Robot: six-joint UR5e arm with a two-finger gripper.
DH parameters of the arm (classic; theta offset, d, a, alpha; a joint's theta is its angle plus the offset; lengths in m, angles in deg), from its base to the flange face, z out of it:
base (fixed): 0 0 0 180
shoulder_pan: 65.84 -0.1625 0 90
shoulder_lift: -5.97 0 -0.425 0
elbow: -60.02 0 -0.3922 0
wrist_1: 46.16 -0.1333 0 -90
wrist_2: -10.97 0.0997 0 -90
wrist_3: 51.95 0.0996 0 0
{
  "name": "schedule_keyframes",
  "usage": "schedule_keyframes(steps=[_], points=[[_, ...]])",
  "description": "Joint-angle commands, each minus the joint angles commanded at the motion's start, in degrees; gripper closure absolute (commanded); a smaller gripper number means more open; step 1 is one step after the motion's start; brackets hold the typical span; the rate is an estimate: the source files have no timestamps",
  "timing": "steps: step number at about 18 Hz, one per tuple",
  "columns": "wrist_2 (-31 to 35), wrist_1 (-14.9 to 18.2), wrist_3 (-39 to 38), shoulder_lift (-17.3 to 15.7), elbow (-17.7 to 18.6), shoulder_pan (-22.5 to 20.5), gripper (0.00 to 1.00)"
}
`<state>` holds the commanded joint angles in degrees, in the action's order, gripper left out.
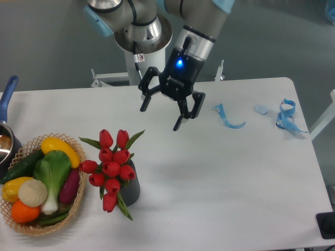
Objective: Pick up the flowers from the vase
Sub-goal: 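Lower the open gripper over the red tulip stems above the grey vase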
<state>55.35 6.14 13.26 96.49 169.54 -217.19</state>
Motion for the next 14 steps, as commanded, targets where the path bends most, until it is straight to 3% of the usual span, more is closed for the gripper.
schedule_keyframes(steps=[3, 6, 14], points=[[0.1, -0.3, -0.2, 2.1, -0.4, 2.2, 0.0], [0.1, -4.9, -0.4, 5.5, -0.4, 4.3, 0.0], [-0.1, -6.4, -0.4, 11.2, -4.3, 6.7, 0.0]])
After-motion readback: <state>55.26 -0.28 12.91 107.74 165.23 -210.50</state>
